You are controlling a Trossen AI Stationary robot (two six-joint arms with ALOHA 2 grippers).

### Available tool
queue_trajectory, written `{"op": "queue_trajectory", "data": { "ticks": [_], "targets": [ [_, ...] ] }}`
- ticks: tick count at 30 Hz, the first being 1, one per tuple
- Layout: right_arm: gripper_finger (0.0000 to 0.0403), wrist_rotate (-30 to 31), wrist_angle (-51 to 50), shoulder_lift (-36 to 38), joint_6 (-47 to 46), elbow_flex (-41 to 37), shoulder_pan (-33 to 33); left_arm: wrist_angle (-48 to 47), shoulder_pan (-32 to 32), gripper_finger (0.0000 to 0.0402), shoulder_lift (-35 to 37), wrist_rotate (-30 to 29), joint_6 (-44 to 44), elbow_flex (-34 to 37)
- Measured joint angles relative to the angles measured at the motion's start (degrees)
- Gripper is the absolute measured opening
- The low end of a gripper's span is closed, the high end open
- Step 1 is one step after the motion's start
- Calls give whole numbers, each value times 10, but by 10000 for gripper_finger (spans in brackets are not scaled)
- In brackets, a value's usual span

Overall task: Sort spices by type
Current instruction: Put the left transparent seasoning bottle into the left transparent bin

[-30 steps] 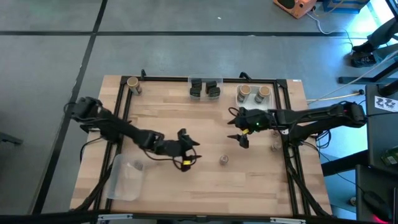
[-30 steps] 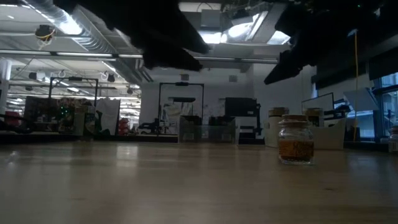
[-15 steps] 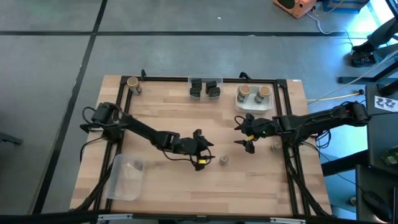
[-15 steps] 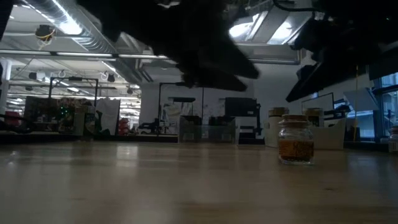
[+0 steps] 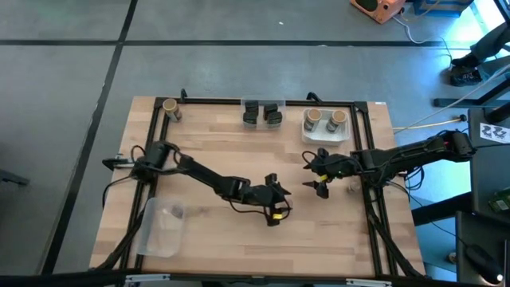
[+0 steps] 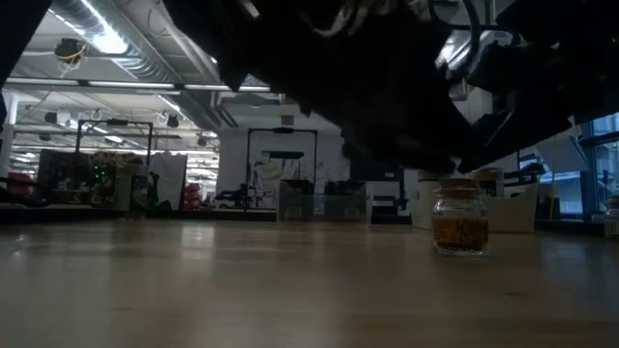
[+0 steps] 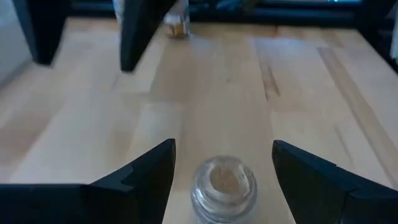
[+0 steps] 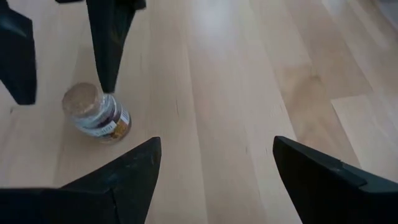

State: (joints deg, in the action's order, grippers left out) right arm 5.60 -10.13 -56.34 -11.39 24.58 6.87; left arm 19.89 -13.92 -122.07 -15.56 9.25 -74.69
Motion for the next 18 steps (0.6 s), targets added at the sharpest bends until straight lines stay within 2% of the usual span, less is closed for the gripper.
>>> {"op": "queue_trajectory", "data": {
  "ticks": [6, 12, 18],
  "targets": [
    [308, 0, 1, 0, 0, 0, 0, -3, 5, 250, -26, 0, 37, -3],
    [308, 0, 3, 0, 1, 0, 0, -8, 5, 249, -27, 2, 27, -3],
    [308, 20, 5, 0, 1, 0, 0, -2, 6, 199, -27, 5, 9, -3]
  ]
}}
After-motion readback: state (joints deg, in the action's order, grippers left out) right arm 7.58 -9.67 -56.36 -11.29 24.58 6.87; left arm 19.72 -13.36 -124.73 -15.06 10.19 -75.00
